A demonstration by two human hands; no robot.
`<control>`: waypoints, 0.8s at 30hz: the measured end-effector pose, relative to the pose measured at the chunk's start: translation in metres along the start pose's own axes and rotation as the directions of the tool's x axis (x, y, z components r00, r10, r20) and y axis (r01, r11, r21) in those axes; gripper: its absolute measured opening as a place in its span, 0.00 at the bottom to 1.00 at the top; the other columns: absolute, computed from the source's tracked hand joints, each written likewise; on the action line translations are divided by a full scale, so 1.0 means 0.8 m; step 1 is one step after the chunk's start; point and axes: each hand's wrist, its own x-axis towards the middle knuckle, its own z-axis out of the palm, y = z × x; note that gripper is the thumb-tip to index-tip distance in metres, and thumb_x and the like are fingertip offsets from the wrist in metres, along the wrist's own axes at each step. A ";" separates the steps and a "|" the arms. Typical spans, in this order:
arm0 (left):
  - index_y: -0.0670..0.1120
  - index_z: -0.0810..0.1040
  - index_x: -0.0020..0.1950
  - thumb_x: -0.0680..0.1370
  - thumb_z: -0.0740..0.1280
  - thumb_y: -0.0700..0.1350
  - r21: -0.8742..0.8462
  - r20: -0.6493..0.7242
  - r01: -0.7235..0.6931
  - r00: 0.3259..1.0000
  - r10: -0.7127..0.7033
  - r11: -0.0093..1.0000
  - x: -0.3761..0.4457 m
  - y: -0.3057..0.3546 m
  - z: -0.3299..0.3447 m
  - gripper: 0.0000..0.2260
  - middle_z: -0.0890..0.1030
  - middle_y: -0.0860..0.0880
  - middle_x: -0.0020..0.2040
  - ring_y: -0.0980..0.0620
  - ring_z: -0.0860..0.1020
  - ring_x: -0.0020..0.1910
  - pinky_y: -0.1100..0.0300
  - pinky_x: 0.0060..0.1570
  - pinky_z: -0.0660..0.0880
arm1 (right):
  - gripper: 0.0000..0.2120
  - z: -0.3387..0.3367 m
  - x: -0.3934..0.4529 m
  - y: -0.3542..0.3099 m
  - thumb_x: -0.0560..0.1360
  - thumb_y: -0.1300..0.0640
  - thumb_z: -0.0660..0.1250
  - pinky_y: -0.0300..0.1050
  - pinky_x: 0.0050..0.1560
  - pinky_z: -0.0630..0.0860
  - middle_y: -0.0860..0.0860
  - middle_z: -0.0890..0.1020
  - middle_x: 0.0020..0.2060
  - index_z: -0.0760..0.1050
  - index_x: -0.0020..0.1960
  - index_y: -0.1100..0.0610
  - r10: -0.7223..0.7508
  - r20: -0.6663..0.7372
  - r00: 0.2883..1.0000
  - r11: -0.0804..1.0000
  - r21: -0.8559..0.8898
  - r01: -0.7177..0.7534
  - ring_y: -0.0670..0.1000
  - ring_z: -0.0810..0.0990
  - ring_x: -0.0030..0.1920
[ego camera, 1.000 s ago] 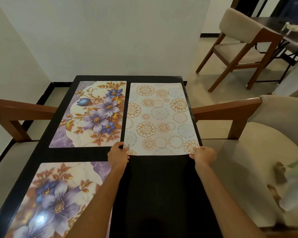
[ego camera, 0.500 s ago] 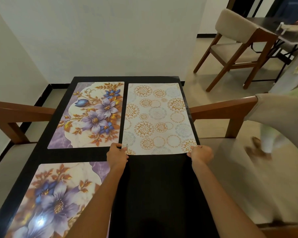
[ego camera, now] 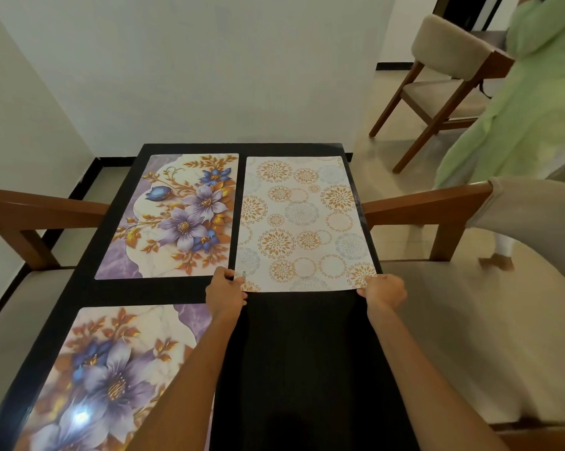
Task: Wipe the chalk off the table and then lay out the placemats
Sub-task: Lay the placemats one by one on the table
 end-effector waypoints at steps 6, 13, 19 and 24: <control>0.44 0.74 0.51 0.78 0.66 0.38 -0.032 -0.011 -0.007 1.000 0.007 0.999 -0.001 0.000 0.000 0.03 0.78 0.44 0.44 0.51 0.78 0.32 0.62 0.28 0.74 | 0.09 0.002 -0.003 0.001 0.76 0.64 0.69 0.36 0.25 0.70 0.59 0.83 0.47 0.76 0.55 0.65 -0.018 -0.015 1.000 0.999 0.044 0.018 0.52 0.82 0.39; 0.44 0.75 0.51 0.78 0.65 0.37 -0.063 -0.035 -0.010 0.999 0.008 0.998 -0.002 0.001 0.001 0.03 0.78 0.43 0.44 0.51 0.78 0.31 0.62 0.27 0.75 | 0.10 0.004 -0.003 0.002 0.76 0.65 0.68 0.39 0.30 0.76 0.60 0.82 0.49 0.77 0.57 0.64 -0.005 -0.046 0.999 0.998 0.066 0.008 0.55 0.85 0.42; 0.43 0.76 0.49 0.78 0.66 0.36 -0.075 -0.058 -0.008 0.998 0.004 0.997 -0.002 0.002 0.005 0.03 0.78 0.44 0.40 0.51 0.77 0.28 0.61 0.26 0.75 | 0.11 0.007 0.005 -0.002 0.74 0.65 0.70 0.47 0.39 0.81 0.61 0.83 0.46 0.77 0.56 0.65 0.039 -0.066 0.997 0.999 0.020 -0.038 0.57 0.85 0.44; 0.45 0.76 0.50 0.78 0.66 0.36 -0.080 -0.066 0.012 0.998 -0.018 0.997 0.003 0.006 0.007 0.04 0.78 0.45 0.39 0.51 0.77 0.28 0.60 0.27 0.76 | 0.12 0.010 0.011 -0.004 0.71 0.64 0.73 0.53 0.46 0.82 0.60 0.84 0.46 0.78 0.54 0.64 0.048 -0.072 0.996 0.999 -0.012 -0.049 0.57 0.84 0.46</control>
